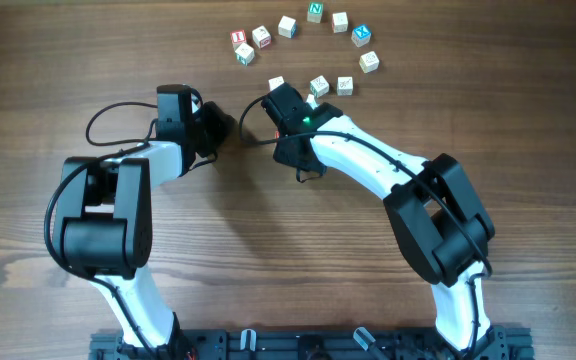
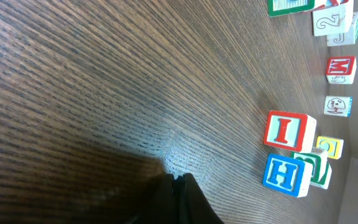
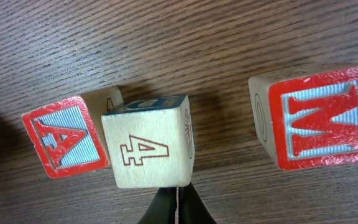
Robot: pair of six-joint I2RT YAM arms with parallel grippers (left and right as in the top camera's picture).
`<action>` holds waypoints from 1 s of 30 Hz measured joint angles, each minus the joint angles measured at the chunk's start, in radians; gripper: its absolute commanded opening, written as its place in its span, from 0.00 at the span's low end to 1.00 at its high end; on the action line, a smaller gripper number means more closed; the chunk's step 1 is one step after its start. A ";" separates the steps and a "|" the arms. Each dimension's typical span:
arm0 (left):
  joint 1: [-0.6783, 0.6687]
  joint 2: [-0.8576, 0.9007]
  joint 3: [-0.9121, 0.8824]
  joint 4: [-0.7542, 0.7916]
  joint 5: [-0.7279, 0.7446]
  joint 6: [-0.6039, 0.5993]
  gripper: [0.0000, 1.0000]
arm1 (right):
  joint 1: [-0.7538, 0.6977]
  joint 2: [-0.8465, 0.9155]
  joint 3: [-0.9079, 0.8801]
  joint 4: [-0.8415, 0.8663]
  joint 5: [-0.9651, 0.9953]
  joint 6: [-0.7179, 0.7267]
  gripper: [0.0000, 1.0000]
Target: Form a horizontal line
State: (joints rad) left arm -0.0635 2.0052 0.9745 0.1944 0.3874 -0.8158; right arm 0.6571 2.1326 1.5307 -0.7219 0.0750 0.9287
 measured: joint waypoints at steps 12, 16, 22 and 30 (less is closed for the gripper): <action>0.000 0.000 0.000 0.000 0.000 0.000 0.04 | -0.026 0.000 0.000 0.002 0.000 -0.042 0.04; 0.000 0.000 0.000 0.000 0.000 0.000 0.04 | -0.035 0.000 0.000 0.002 -0.001 -0.046 0.04; 0.000 0.000 0.000 0.000 0.000 0.000 0.04 | -0.034 0.000 0.000 0.002 -0.022 -0.060 0.04; 0.000 0.000 0.000 0.000 0.000 0.000 0.04 | -0.034 0.000 0.000 0.009 -0.045 -0.072 0.04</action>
State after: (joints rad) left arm -0.0635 2.0052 0.9741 0.1947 0.3870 -0.8158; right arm 0.6228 2.1326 1.5307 -0.7128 0.0303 0.8570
